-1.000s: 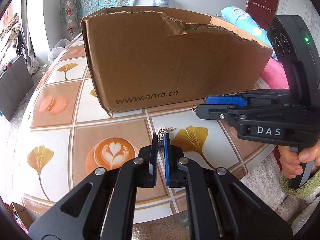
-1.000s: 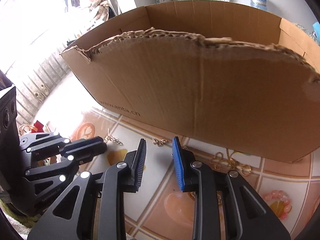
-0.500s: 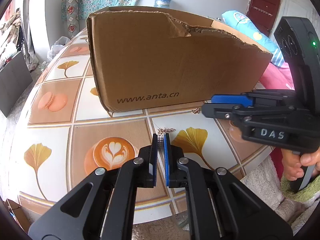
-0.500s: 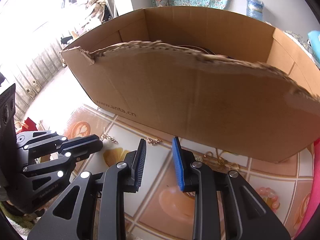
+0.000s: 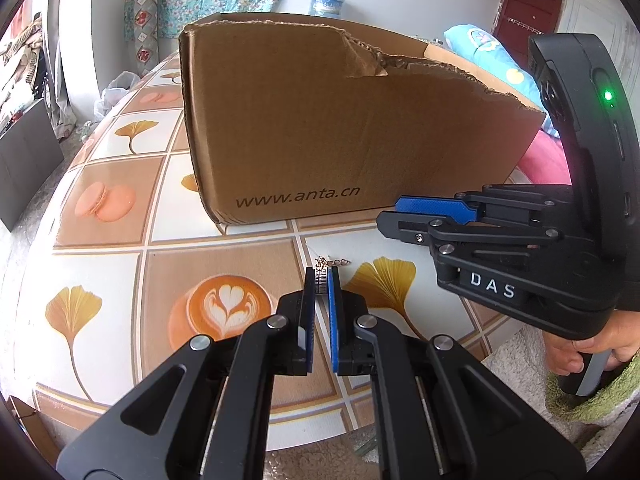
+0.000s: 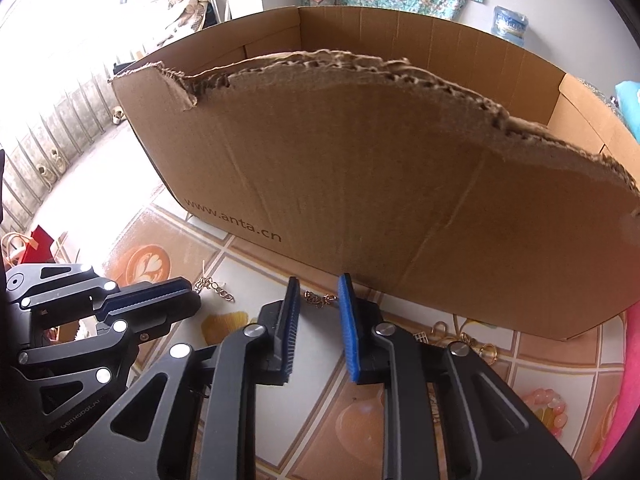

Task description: Organize jewelry

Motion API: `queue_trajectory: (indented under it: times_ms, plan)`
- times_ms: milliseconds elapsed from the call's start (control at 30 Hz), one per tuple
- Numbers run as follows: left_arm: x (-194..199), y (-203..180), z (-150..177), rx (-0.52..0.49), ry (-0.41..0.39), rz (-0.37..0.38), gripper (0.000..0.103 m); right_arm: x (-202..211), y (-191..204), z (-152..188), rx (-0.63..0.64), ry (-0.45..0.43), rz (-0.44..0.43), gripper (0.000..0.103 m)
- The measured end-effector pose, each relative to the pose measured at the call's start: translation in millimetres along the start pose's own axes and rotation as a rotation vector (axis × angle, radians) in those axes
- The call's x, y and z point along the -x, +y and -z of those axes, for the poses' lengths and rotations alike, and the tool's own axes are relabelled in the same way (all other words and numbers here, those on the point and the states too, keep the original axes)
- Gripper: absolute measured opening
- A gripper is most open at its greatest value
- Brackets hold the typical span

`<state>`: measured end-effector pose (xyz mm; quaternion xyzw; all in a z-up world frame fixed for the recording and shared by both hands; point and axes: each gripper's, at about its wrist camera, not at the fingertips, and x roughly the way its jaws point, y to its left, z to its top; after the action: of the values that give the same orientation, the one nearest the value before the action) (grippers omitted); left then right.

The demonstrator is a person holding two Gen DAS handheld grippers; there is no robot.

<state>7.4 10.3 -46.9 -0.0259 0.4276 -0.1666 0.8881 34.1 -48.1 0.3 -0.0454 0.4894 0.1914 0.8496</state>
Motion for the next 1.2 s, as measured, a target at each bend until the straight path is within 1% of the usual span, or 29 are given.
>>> queue_trajectory:
  times_ms: [67, 133, 267, 467, 633, 767, 933, 1000, 1033, 1100, 1167, 1200]
  plan:
    - [0, 1, 0, -0.001, -0.001, 0.001, 0.005, -1, -1, -1, -0.009, 0.005, -0.011, 0.009]
    - [-1, 1, 1, 0.000, -0.003, 0.002, 0.005, -1, -3, -2, -0.014, 0.009, -0.022, 0.005]
    - [-1, 2, 1, 0.001, -0.008, 0.002, 0.005, -3, -10, -6, -0.056, 0.012, -0.062, 0.004]
    - [8, -1, -1, -0.013, -0.040, -0.001, 0.005, 12, -20, -10, -0.102, -0.025, -0.099, 0.003]
    - [23, -8, -6, -0.030, -0.077, -0.005, 0.005, 30, -24, -11, -0.117, -0.066, -0.119, 0.003]
    - [42, -15, -10, -0.051, -0.120, -0.010, 0.005, 55, -27, -4, -0.117, -0.112, -0.141, 0.003]
    - [73, -25, -20, -0.090, -0.193, -0.017, 0.005, 86, -30, -10, -0.110, -0.190, -0.153, 0.003]
    - [82, -28, -25, -0.107, -0.215, -0.024, 0.005, 90, -30, -12, -0.105, -0.195, -0.166, 0.003]
    - [84, -30, -26, -0.111, -0.218, -0.026, 0.005, 89, -30, -11, -0.101, -0.182, -0.178, 0.004]
    - [84, -32, -28, -0.116, -0.215, -0.032, 0.005, 83, -30, -4, -0.107, -0.163, -0.166, 0.010]
    - [83, -37, -27, -0.123, -0.200, -0.041, 0.005, 69, -27, 2, -0.088, -0.121, -0.159, 0.028]
    - [80, -38, -26, -0.123, -0.190, -0.042, 0.005, 63, -25, 6, -0.078, -0.111, -0.136, 0.030]
